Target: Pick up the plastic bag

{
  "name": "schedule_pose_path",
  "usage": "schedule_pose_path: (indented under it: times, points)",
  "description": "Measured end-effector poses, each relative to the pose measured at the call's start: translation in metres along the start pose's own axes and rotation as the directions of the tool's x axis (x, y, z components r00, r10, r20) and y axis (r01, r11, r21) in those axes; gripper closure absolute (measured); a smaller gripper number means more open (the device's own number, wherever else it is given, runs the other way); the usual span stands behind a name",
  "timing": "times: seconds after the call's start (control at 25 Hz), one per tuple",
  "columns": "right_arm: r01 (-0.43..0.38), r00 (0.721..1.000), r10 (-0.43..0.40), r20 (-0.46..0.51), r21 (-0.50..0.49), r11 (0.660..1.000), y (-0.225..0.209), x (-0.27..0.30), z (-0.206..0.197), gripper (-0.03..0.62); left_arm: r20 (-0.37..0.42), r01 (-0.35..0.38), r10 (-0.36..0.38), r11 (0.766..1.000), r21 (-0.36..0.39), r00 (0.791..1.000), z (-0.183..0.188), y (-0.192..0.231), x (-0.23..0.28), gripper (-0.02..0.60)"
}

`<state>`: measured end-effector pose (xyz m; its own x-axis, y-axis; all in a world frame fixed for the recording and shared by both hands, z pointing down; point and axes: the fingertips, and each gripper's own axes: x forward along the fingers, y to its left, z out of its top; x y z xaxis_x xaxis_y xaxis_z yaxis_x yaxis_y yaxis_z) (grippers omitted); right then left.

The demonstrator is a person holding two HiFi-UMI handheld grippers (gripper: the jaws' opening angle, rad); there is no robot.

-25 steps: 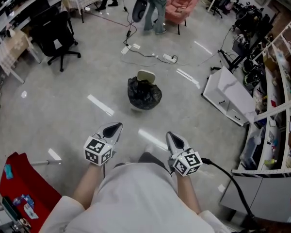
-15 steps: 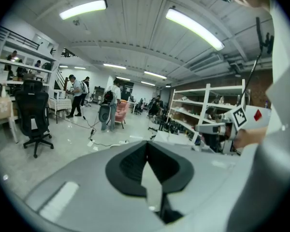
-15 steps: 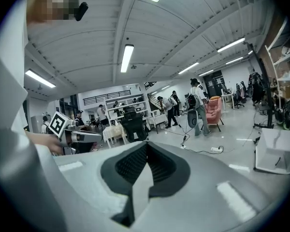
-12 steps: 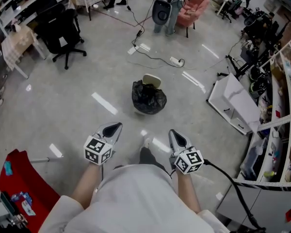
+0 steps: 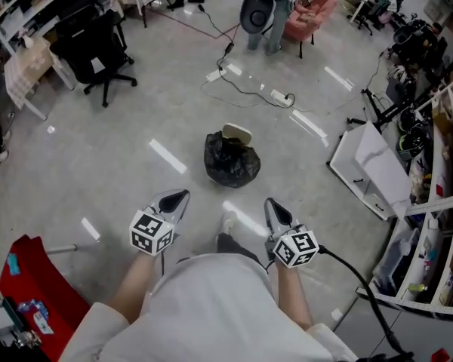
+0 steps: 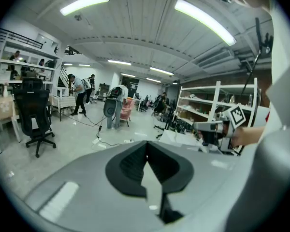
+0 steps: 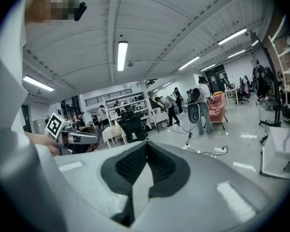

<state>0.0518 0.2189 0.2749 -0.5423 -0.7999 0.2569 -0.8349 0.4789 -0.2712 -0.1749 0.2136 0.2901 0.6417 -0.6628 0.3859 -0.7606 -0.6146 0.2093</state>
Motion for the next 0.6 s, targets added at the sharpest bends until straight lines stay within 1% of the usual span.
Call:
schedule_pose_path:
  times: [0.16, 0.32, 0.44, 0.6]
  points:
    - [-0.018, 1.000, 0.018, -0.001, 0.003, 1.000, -0.035, 0.024, 0.017, 0.592, -0.012, -0.011, 0.011, 1.000, 0.005, 1.000, 0.018, 0.010, 0.036, 0.578]
    - [-0.040, 0.999, 0.040, -0.008, -0.022, 0.999, -0.065, 0.045, 0.033, 0.592, -0.006, -0.020, 0.020, 1.000, 0.006, 1.000, 0.037, 0.015, 0.068, 0.578]
    - [-0.051, 0.999, 0.051, -0.021, -0.033, 0.998, -0.086, 0.059, 0.039, 0.592, -0.010, -0.020, 0.020, 1.000, 0.002, 1.000, 0.047, 0.017, 0.092, 0.578]
    - [-0.055, 0.998, 0.055, -0.038, -0.021, 0.998, -0.116, 0.071, 0.041, 0.592, -0.023, -0.025, 0.025, 1.000, -0.002, 0.999, 0.054, 0.020, 0.124, 0.578]
